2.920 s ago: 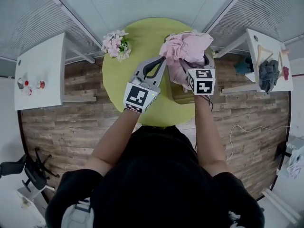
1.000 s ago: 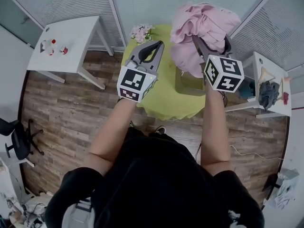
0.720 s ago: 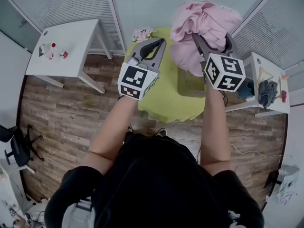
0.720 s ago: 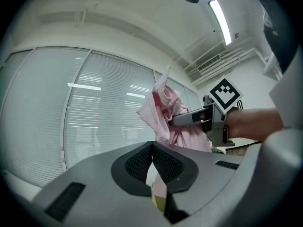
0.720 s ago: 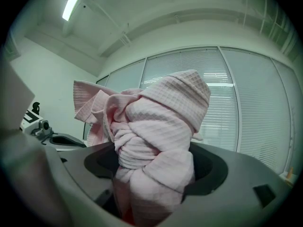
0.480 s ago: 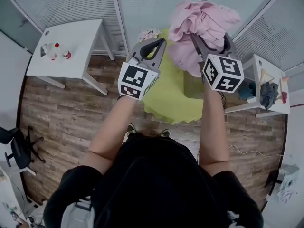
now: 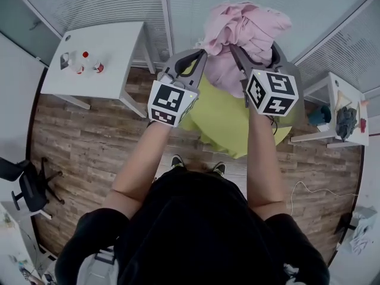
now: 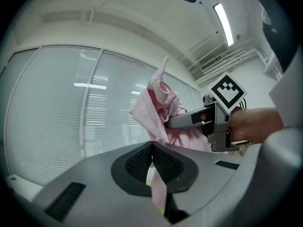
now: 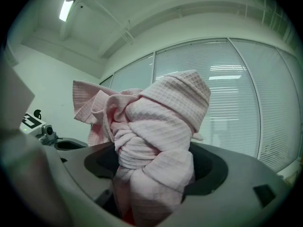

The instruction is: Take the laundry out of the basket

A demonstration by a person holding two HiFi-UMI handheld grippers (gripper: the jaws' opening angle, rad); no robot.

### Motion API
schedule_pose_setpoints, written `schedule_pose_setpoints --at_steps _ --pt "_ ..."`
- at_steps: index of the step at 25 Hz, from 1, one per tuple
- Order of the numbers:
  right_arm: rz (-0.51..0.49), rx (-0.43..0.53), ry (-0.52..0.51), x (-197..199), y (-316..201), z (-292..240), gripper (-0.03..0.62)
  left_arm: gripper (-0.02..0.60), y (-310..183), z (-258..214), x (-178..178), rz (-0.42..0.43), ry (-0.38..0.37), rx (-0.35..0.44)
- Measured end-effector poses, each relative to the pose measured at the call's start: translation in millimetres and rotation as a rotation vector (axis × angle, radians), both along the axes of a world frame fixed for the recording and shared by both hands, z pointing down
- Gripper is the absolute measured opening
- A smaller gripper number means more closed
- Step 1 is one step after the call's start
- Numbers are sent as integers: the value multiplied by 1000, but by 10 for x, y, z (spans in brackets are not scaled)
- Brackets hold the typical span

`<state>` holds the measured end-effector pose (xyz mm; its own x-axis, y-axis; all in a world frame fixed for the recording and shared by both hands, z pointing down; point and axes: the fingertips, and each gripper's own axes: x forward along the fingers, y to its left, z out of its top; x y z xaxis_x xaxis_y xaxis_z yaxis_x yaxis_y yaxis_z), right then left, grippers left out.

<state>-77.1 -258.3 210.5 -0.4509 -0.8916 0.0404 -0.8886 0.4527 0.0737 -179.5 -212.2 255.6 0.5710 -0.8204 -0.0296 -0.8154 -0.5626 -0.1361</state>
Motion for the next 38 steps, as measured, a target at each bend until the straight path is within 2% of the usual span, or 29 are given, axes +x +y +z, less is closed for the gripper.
schedule_pose_setpoints --at_steps 6,11,23,29,38 --pt "9 -70 -21 -433 9 423 430 11 25 257 -430 7 -4 -32" --pt "41 -157 -28 -506 -39 882 430 11 3 557 -538 30 -12 -81" --pt "137 -440 -4 -111 53 2364 430 11 15 1438 -291 92 -50 -211" --pt "182 -555 19 102 56 2966 430 11 -33 1825 -131 127 -41 -263" --pt "199 -698 55 277 -16 3698 428 11 -173 2348 61 127 -49 -339"
